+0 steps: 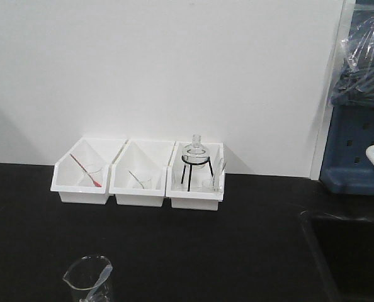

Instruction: Grab transparent chemical and place on left bench

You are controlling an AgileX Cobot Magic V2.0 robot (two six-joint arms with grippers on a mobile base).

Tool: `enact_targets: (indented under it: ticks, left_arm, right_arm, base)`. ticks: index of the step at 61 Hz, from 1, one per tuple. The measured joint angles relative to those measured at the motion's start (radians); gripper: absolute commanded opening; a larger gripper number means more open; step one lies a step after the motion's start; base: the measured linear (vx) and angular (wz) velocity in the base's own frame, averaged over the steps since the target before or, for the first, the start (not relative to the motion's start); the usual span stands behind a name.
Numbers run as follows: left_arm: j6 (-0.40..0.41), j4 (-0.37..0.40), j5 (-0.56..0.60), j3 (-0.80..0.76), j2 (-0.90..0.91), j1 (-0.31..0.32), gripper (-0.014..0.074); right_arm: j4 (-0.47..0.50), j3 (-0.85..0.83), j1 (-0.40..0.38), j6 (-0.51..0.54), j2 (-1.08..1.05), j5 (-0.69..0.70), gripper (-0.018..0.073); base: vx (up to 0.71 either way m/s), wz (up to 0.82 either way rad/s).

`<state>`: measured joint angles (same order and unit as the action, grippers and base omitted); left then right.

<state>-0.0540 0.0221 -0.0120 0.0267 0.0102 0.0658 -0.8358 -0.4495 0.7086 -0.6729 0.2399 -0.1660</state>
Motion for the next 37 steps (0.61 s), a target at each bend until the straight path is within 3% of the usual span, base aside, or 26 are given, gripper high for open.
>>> enact_targets:
  ticks: [6, 12, 15, 27, 37]
  left_arm:
    - [0.0, 0.0, 0.0, 0.0, 0.0, 0.0, -0.0003]
    - [0.0, 0.0, 0.0, 0.0, 0.0, 0.0, -0.0003]
    - [0.0, 0.0, 0.0, 0.0, 0.0, 0.0, -0.0003]
    - [0.0, 0.0, 0.0, 0.0, 0.0, 0.0, -0.0003]
    - [0.0, 0.0, 0.0, 0.0, 0.0, 0.0, -0.0003]
  right_arm:
    - [0.084, 0.021, -0.043, 0.07, -0.101, -0.141, 0.0139]
    - [0.222, 0.065, -0.18, 0.173, -0.163, -0.275, 0.0004]
    - [0.279, 0.1, -0.251, 0.232, -0.189, -0.293, -0.0013]
    - [0.586, 0.292, -0.562, 0.511, -0.254, -0.147, -0.0008]
    - [0.815, 0.467, -0.696, 0.645, -0.254, 0.009, -0.0008]
  base:
    - [0.0, 0.0]
    - [0.0, 0.0]
    - [0.0, 0.0]
    - [0.0, 0.0]
    - [0.0, 0.0]
